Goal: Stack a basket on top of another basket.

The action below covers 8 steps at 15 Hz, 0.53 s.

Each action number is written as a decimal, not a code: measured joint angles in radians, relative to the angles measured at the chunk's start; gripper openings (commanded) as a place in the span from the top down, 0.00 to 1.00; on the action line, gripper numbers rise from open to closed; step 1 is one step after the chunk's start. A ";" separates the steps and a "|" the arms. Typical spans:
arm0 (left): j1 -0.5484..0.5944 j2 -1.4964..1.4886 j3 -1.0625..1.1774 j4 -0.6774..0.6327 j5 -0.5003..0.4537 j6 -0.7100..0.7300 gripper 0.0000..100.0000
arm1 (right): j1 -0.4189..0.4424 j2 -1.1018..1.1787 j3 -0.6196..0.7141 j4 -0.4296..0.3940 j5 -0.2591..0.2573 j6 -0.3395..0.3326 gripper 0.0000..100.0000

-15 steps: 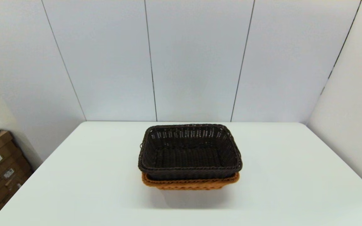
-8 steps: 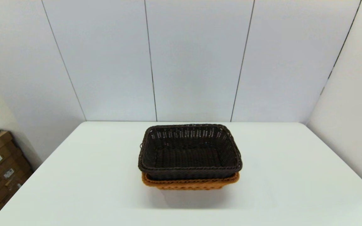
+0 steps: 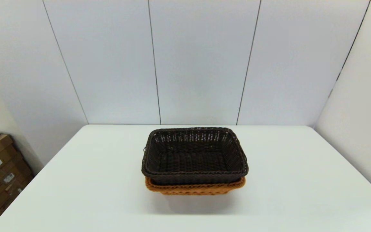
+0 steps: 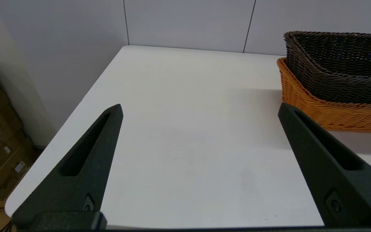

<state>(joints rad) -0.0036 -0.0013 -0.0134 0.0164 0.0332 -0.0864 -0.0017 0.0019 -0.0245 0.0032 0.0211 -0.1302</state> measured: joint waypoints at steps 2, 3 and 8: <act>0.000 0.000 0.000 0.000 0.000 0.000 0.00 | 0.001 -0.002 0.016 -0.001 -0.001 0.077 0.00; 0.000 0.000 0.000 0.000 0.000 0.000 0.00 | 0.001 -0.003 0.018 -0.002 -0.010 0.110 0.00; 0.000 0.000 0.000 0.000 0.000 0.000 0.00 | 0.002 -0.004 0.021 -0.006 -0.041 0.154 0.00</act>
<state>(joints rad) -0.0032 -0.0013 -0.0130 0.0168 0.0332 -0.0864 0.0000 -0.0019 -0.0032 -0.0032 -0.0200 0.0234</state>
